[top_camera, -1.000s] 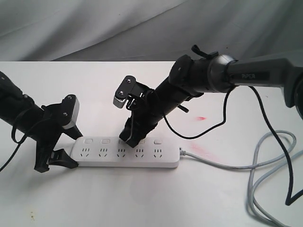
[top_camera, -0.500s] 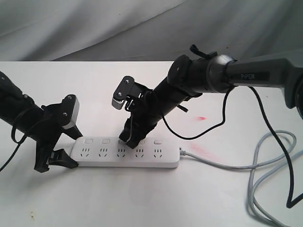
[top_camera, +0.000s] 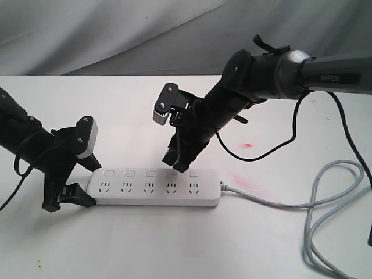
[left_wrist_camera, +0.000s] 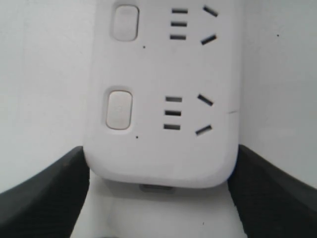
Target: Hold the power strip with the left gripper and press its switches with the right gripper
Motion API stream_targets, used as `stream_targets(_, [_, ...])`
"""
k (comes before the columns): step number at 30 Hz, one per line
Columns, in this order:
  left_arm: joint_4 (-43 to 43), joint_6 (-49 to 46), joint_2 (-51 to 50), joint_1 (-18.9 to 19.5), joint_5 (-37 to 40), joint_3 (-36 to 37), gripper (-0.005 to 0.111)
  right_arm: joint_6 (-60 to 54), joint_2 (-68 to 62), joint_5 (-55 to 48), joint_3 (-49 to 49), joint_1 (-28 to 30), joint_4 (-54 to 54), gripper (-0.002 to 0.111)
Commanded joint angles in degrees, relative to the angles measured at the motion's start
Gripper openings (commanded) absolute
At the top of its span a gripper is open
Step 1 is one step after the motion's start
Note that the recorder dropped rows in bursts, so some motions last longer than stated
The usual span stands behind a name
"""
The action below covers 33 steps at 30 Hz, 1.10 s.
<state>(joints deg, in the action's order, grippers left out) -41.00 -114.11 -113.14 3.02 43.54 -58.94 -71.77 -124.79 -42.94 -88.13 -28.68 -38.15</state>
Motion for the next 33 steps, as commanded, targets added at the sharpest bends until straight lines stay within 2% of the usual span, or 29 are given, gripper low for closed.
stream_targets(1, [0.0, -0.07, -0.25, -0.32, 0.11, -0.4, 0.04, 0.24, 0.4, -1.1, 0.31, 0.12, 0.32, 0.037])
stream_targets(12, [0.0, -0.07, -0.25, -0.32, 0.11, -0.4, 0.04, 0.03, 0.4, 2.6, 4.31, 0.12, 0.24, 0.037])
stream_targets(33, [0.0, -0.07, -0.25, -0.32, 0.11, -0.4, 0.04, 0.03, 0.4, 3.03, 4.31, -0.77, -0.57, 0.037])
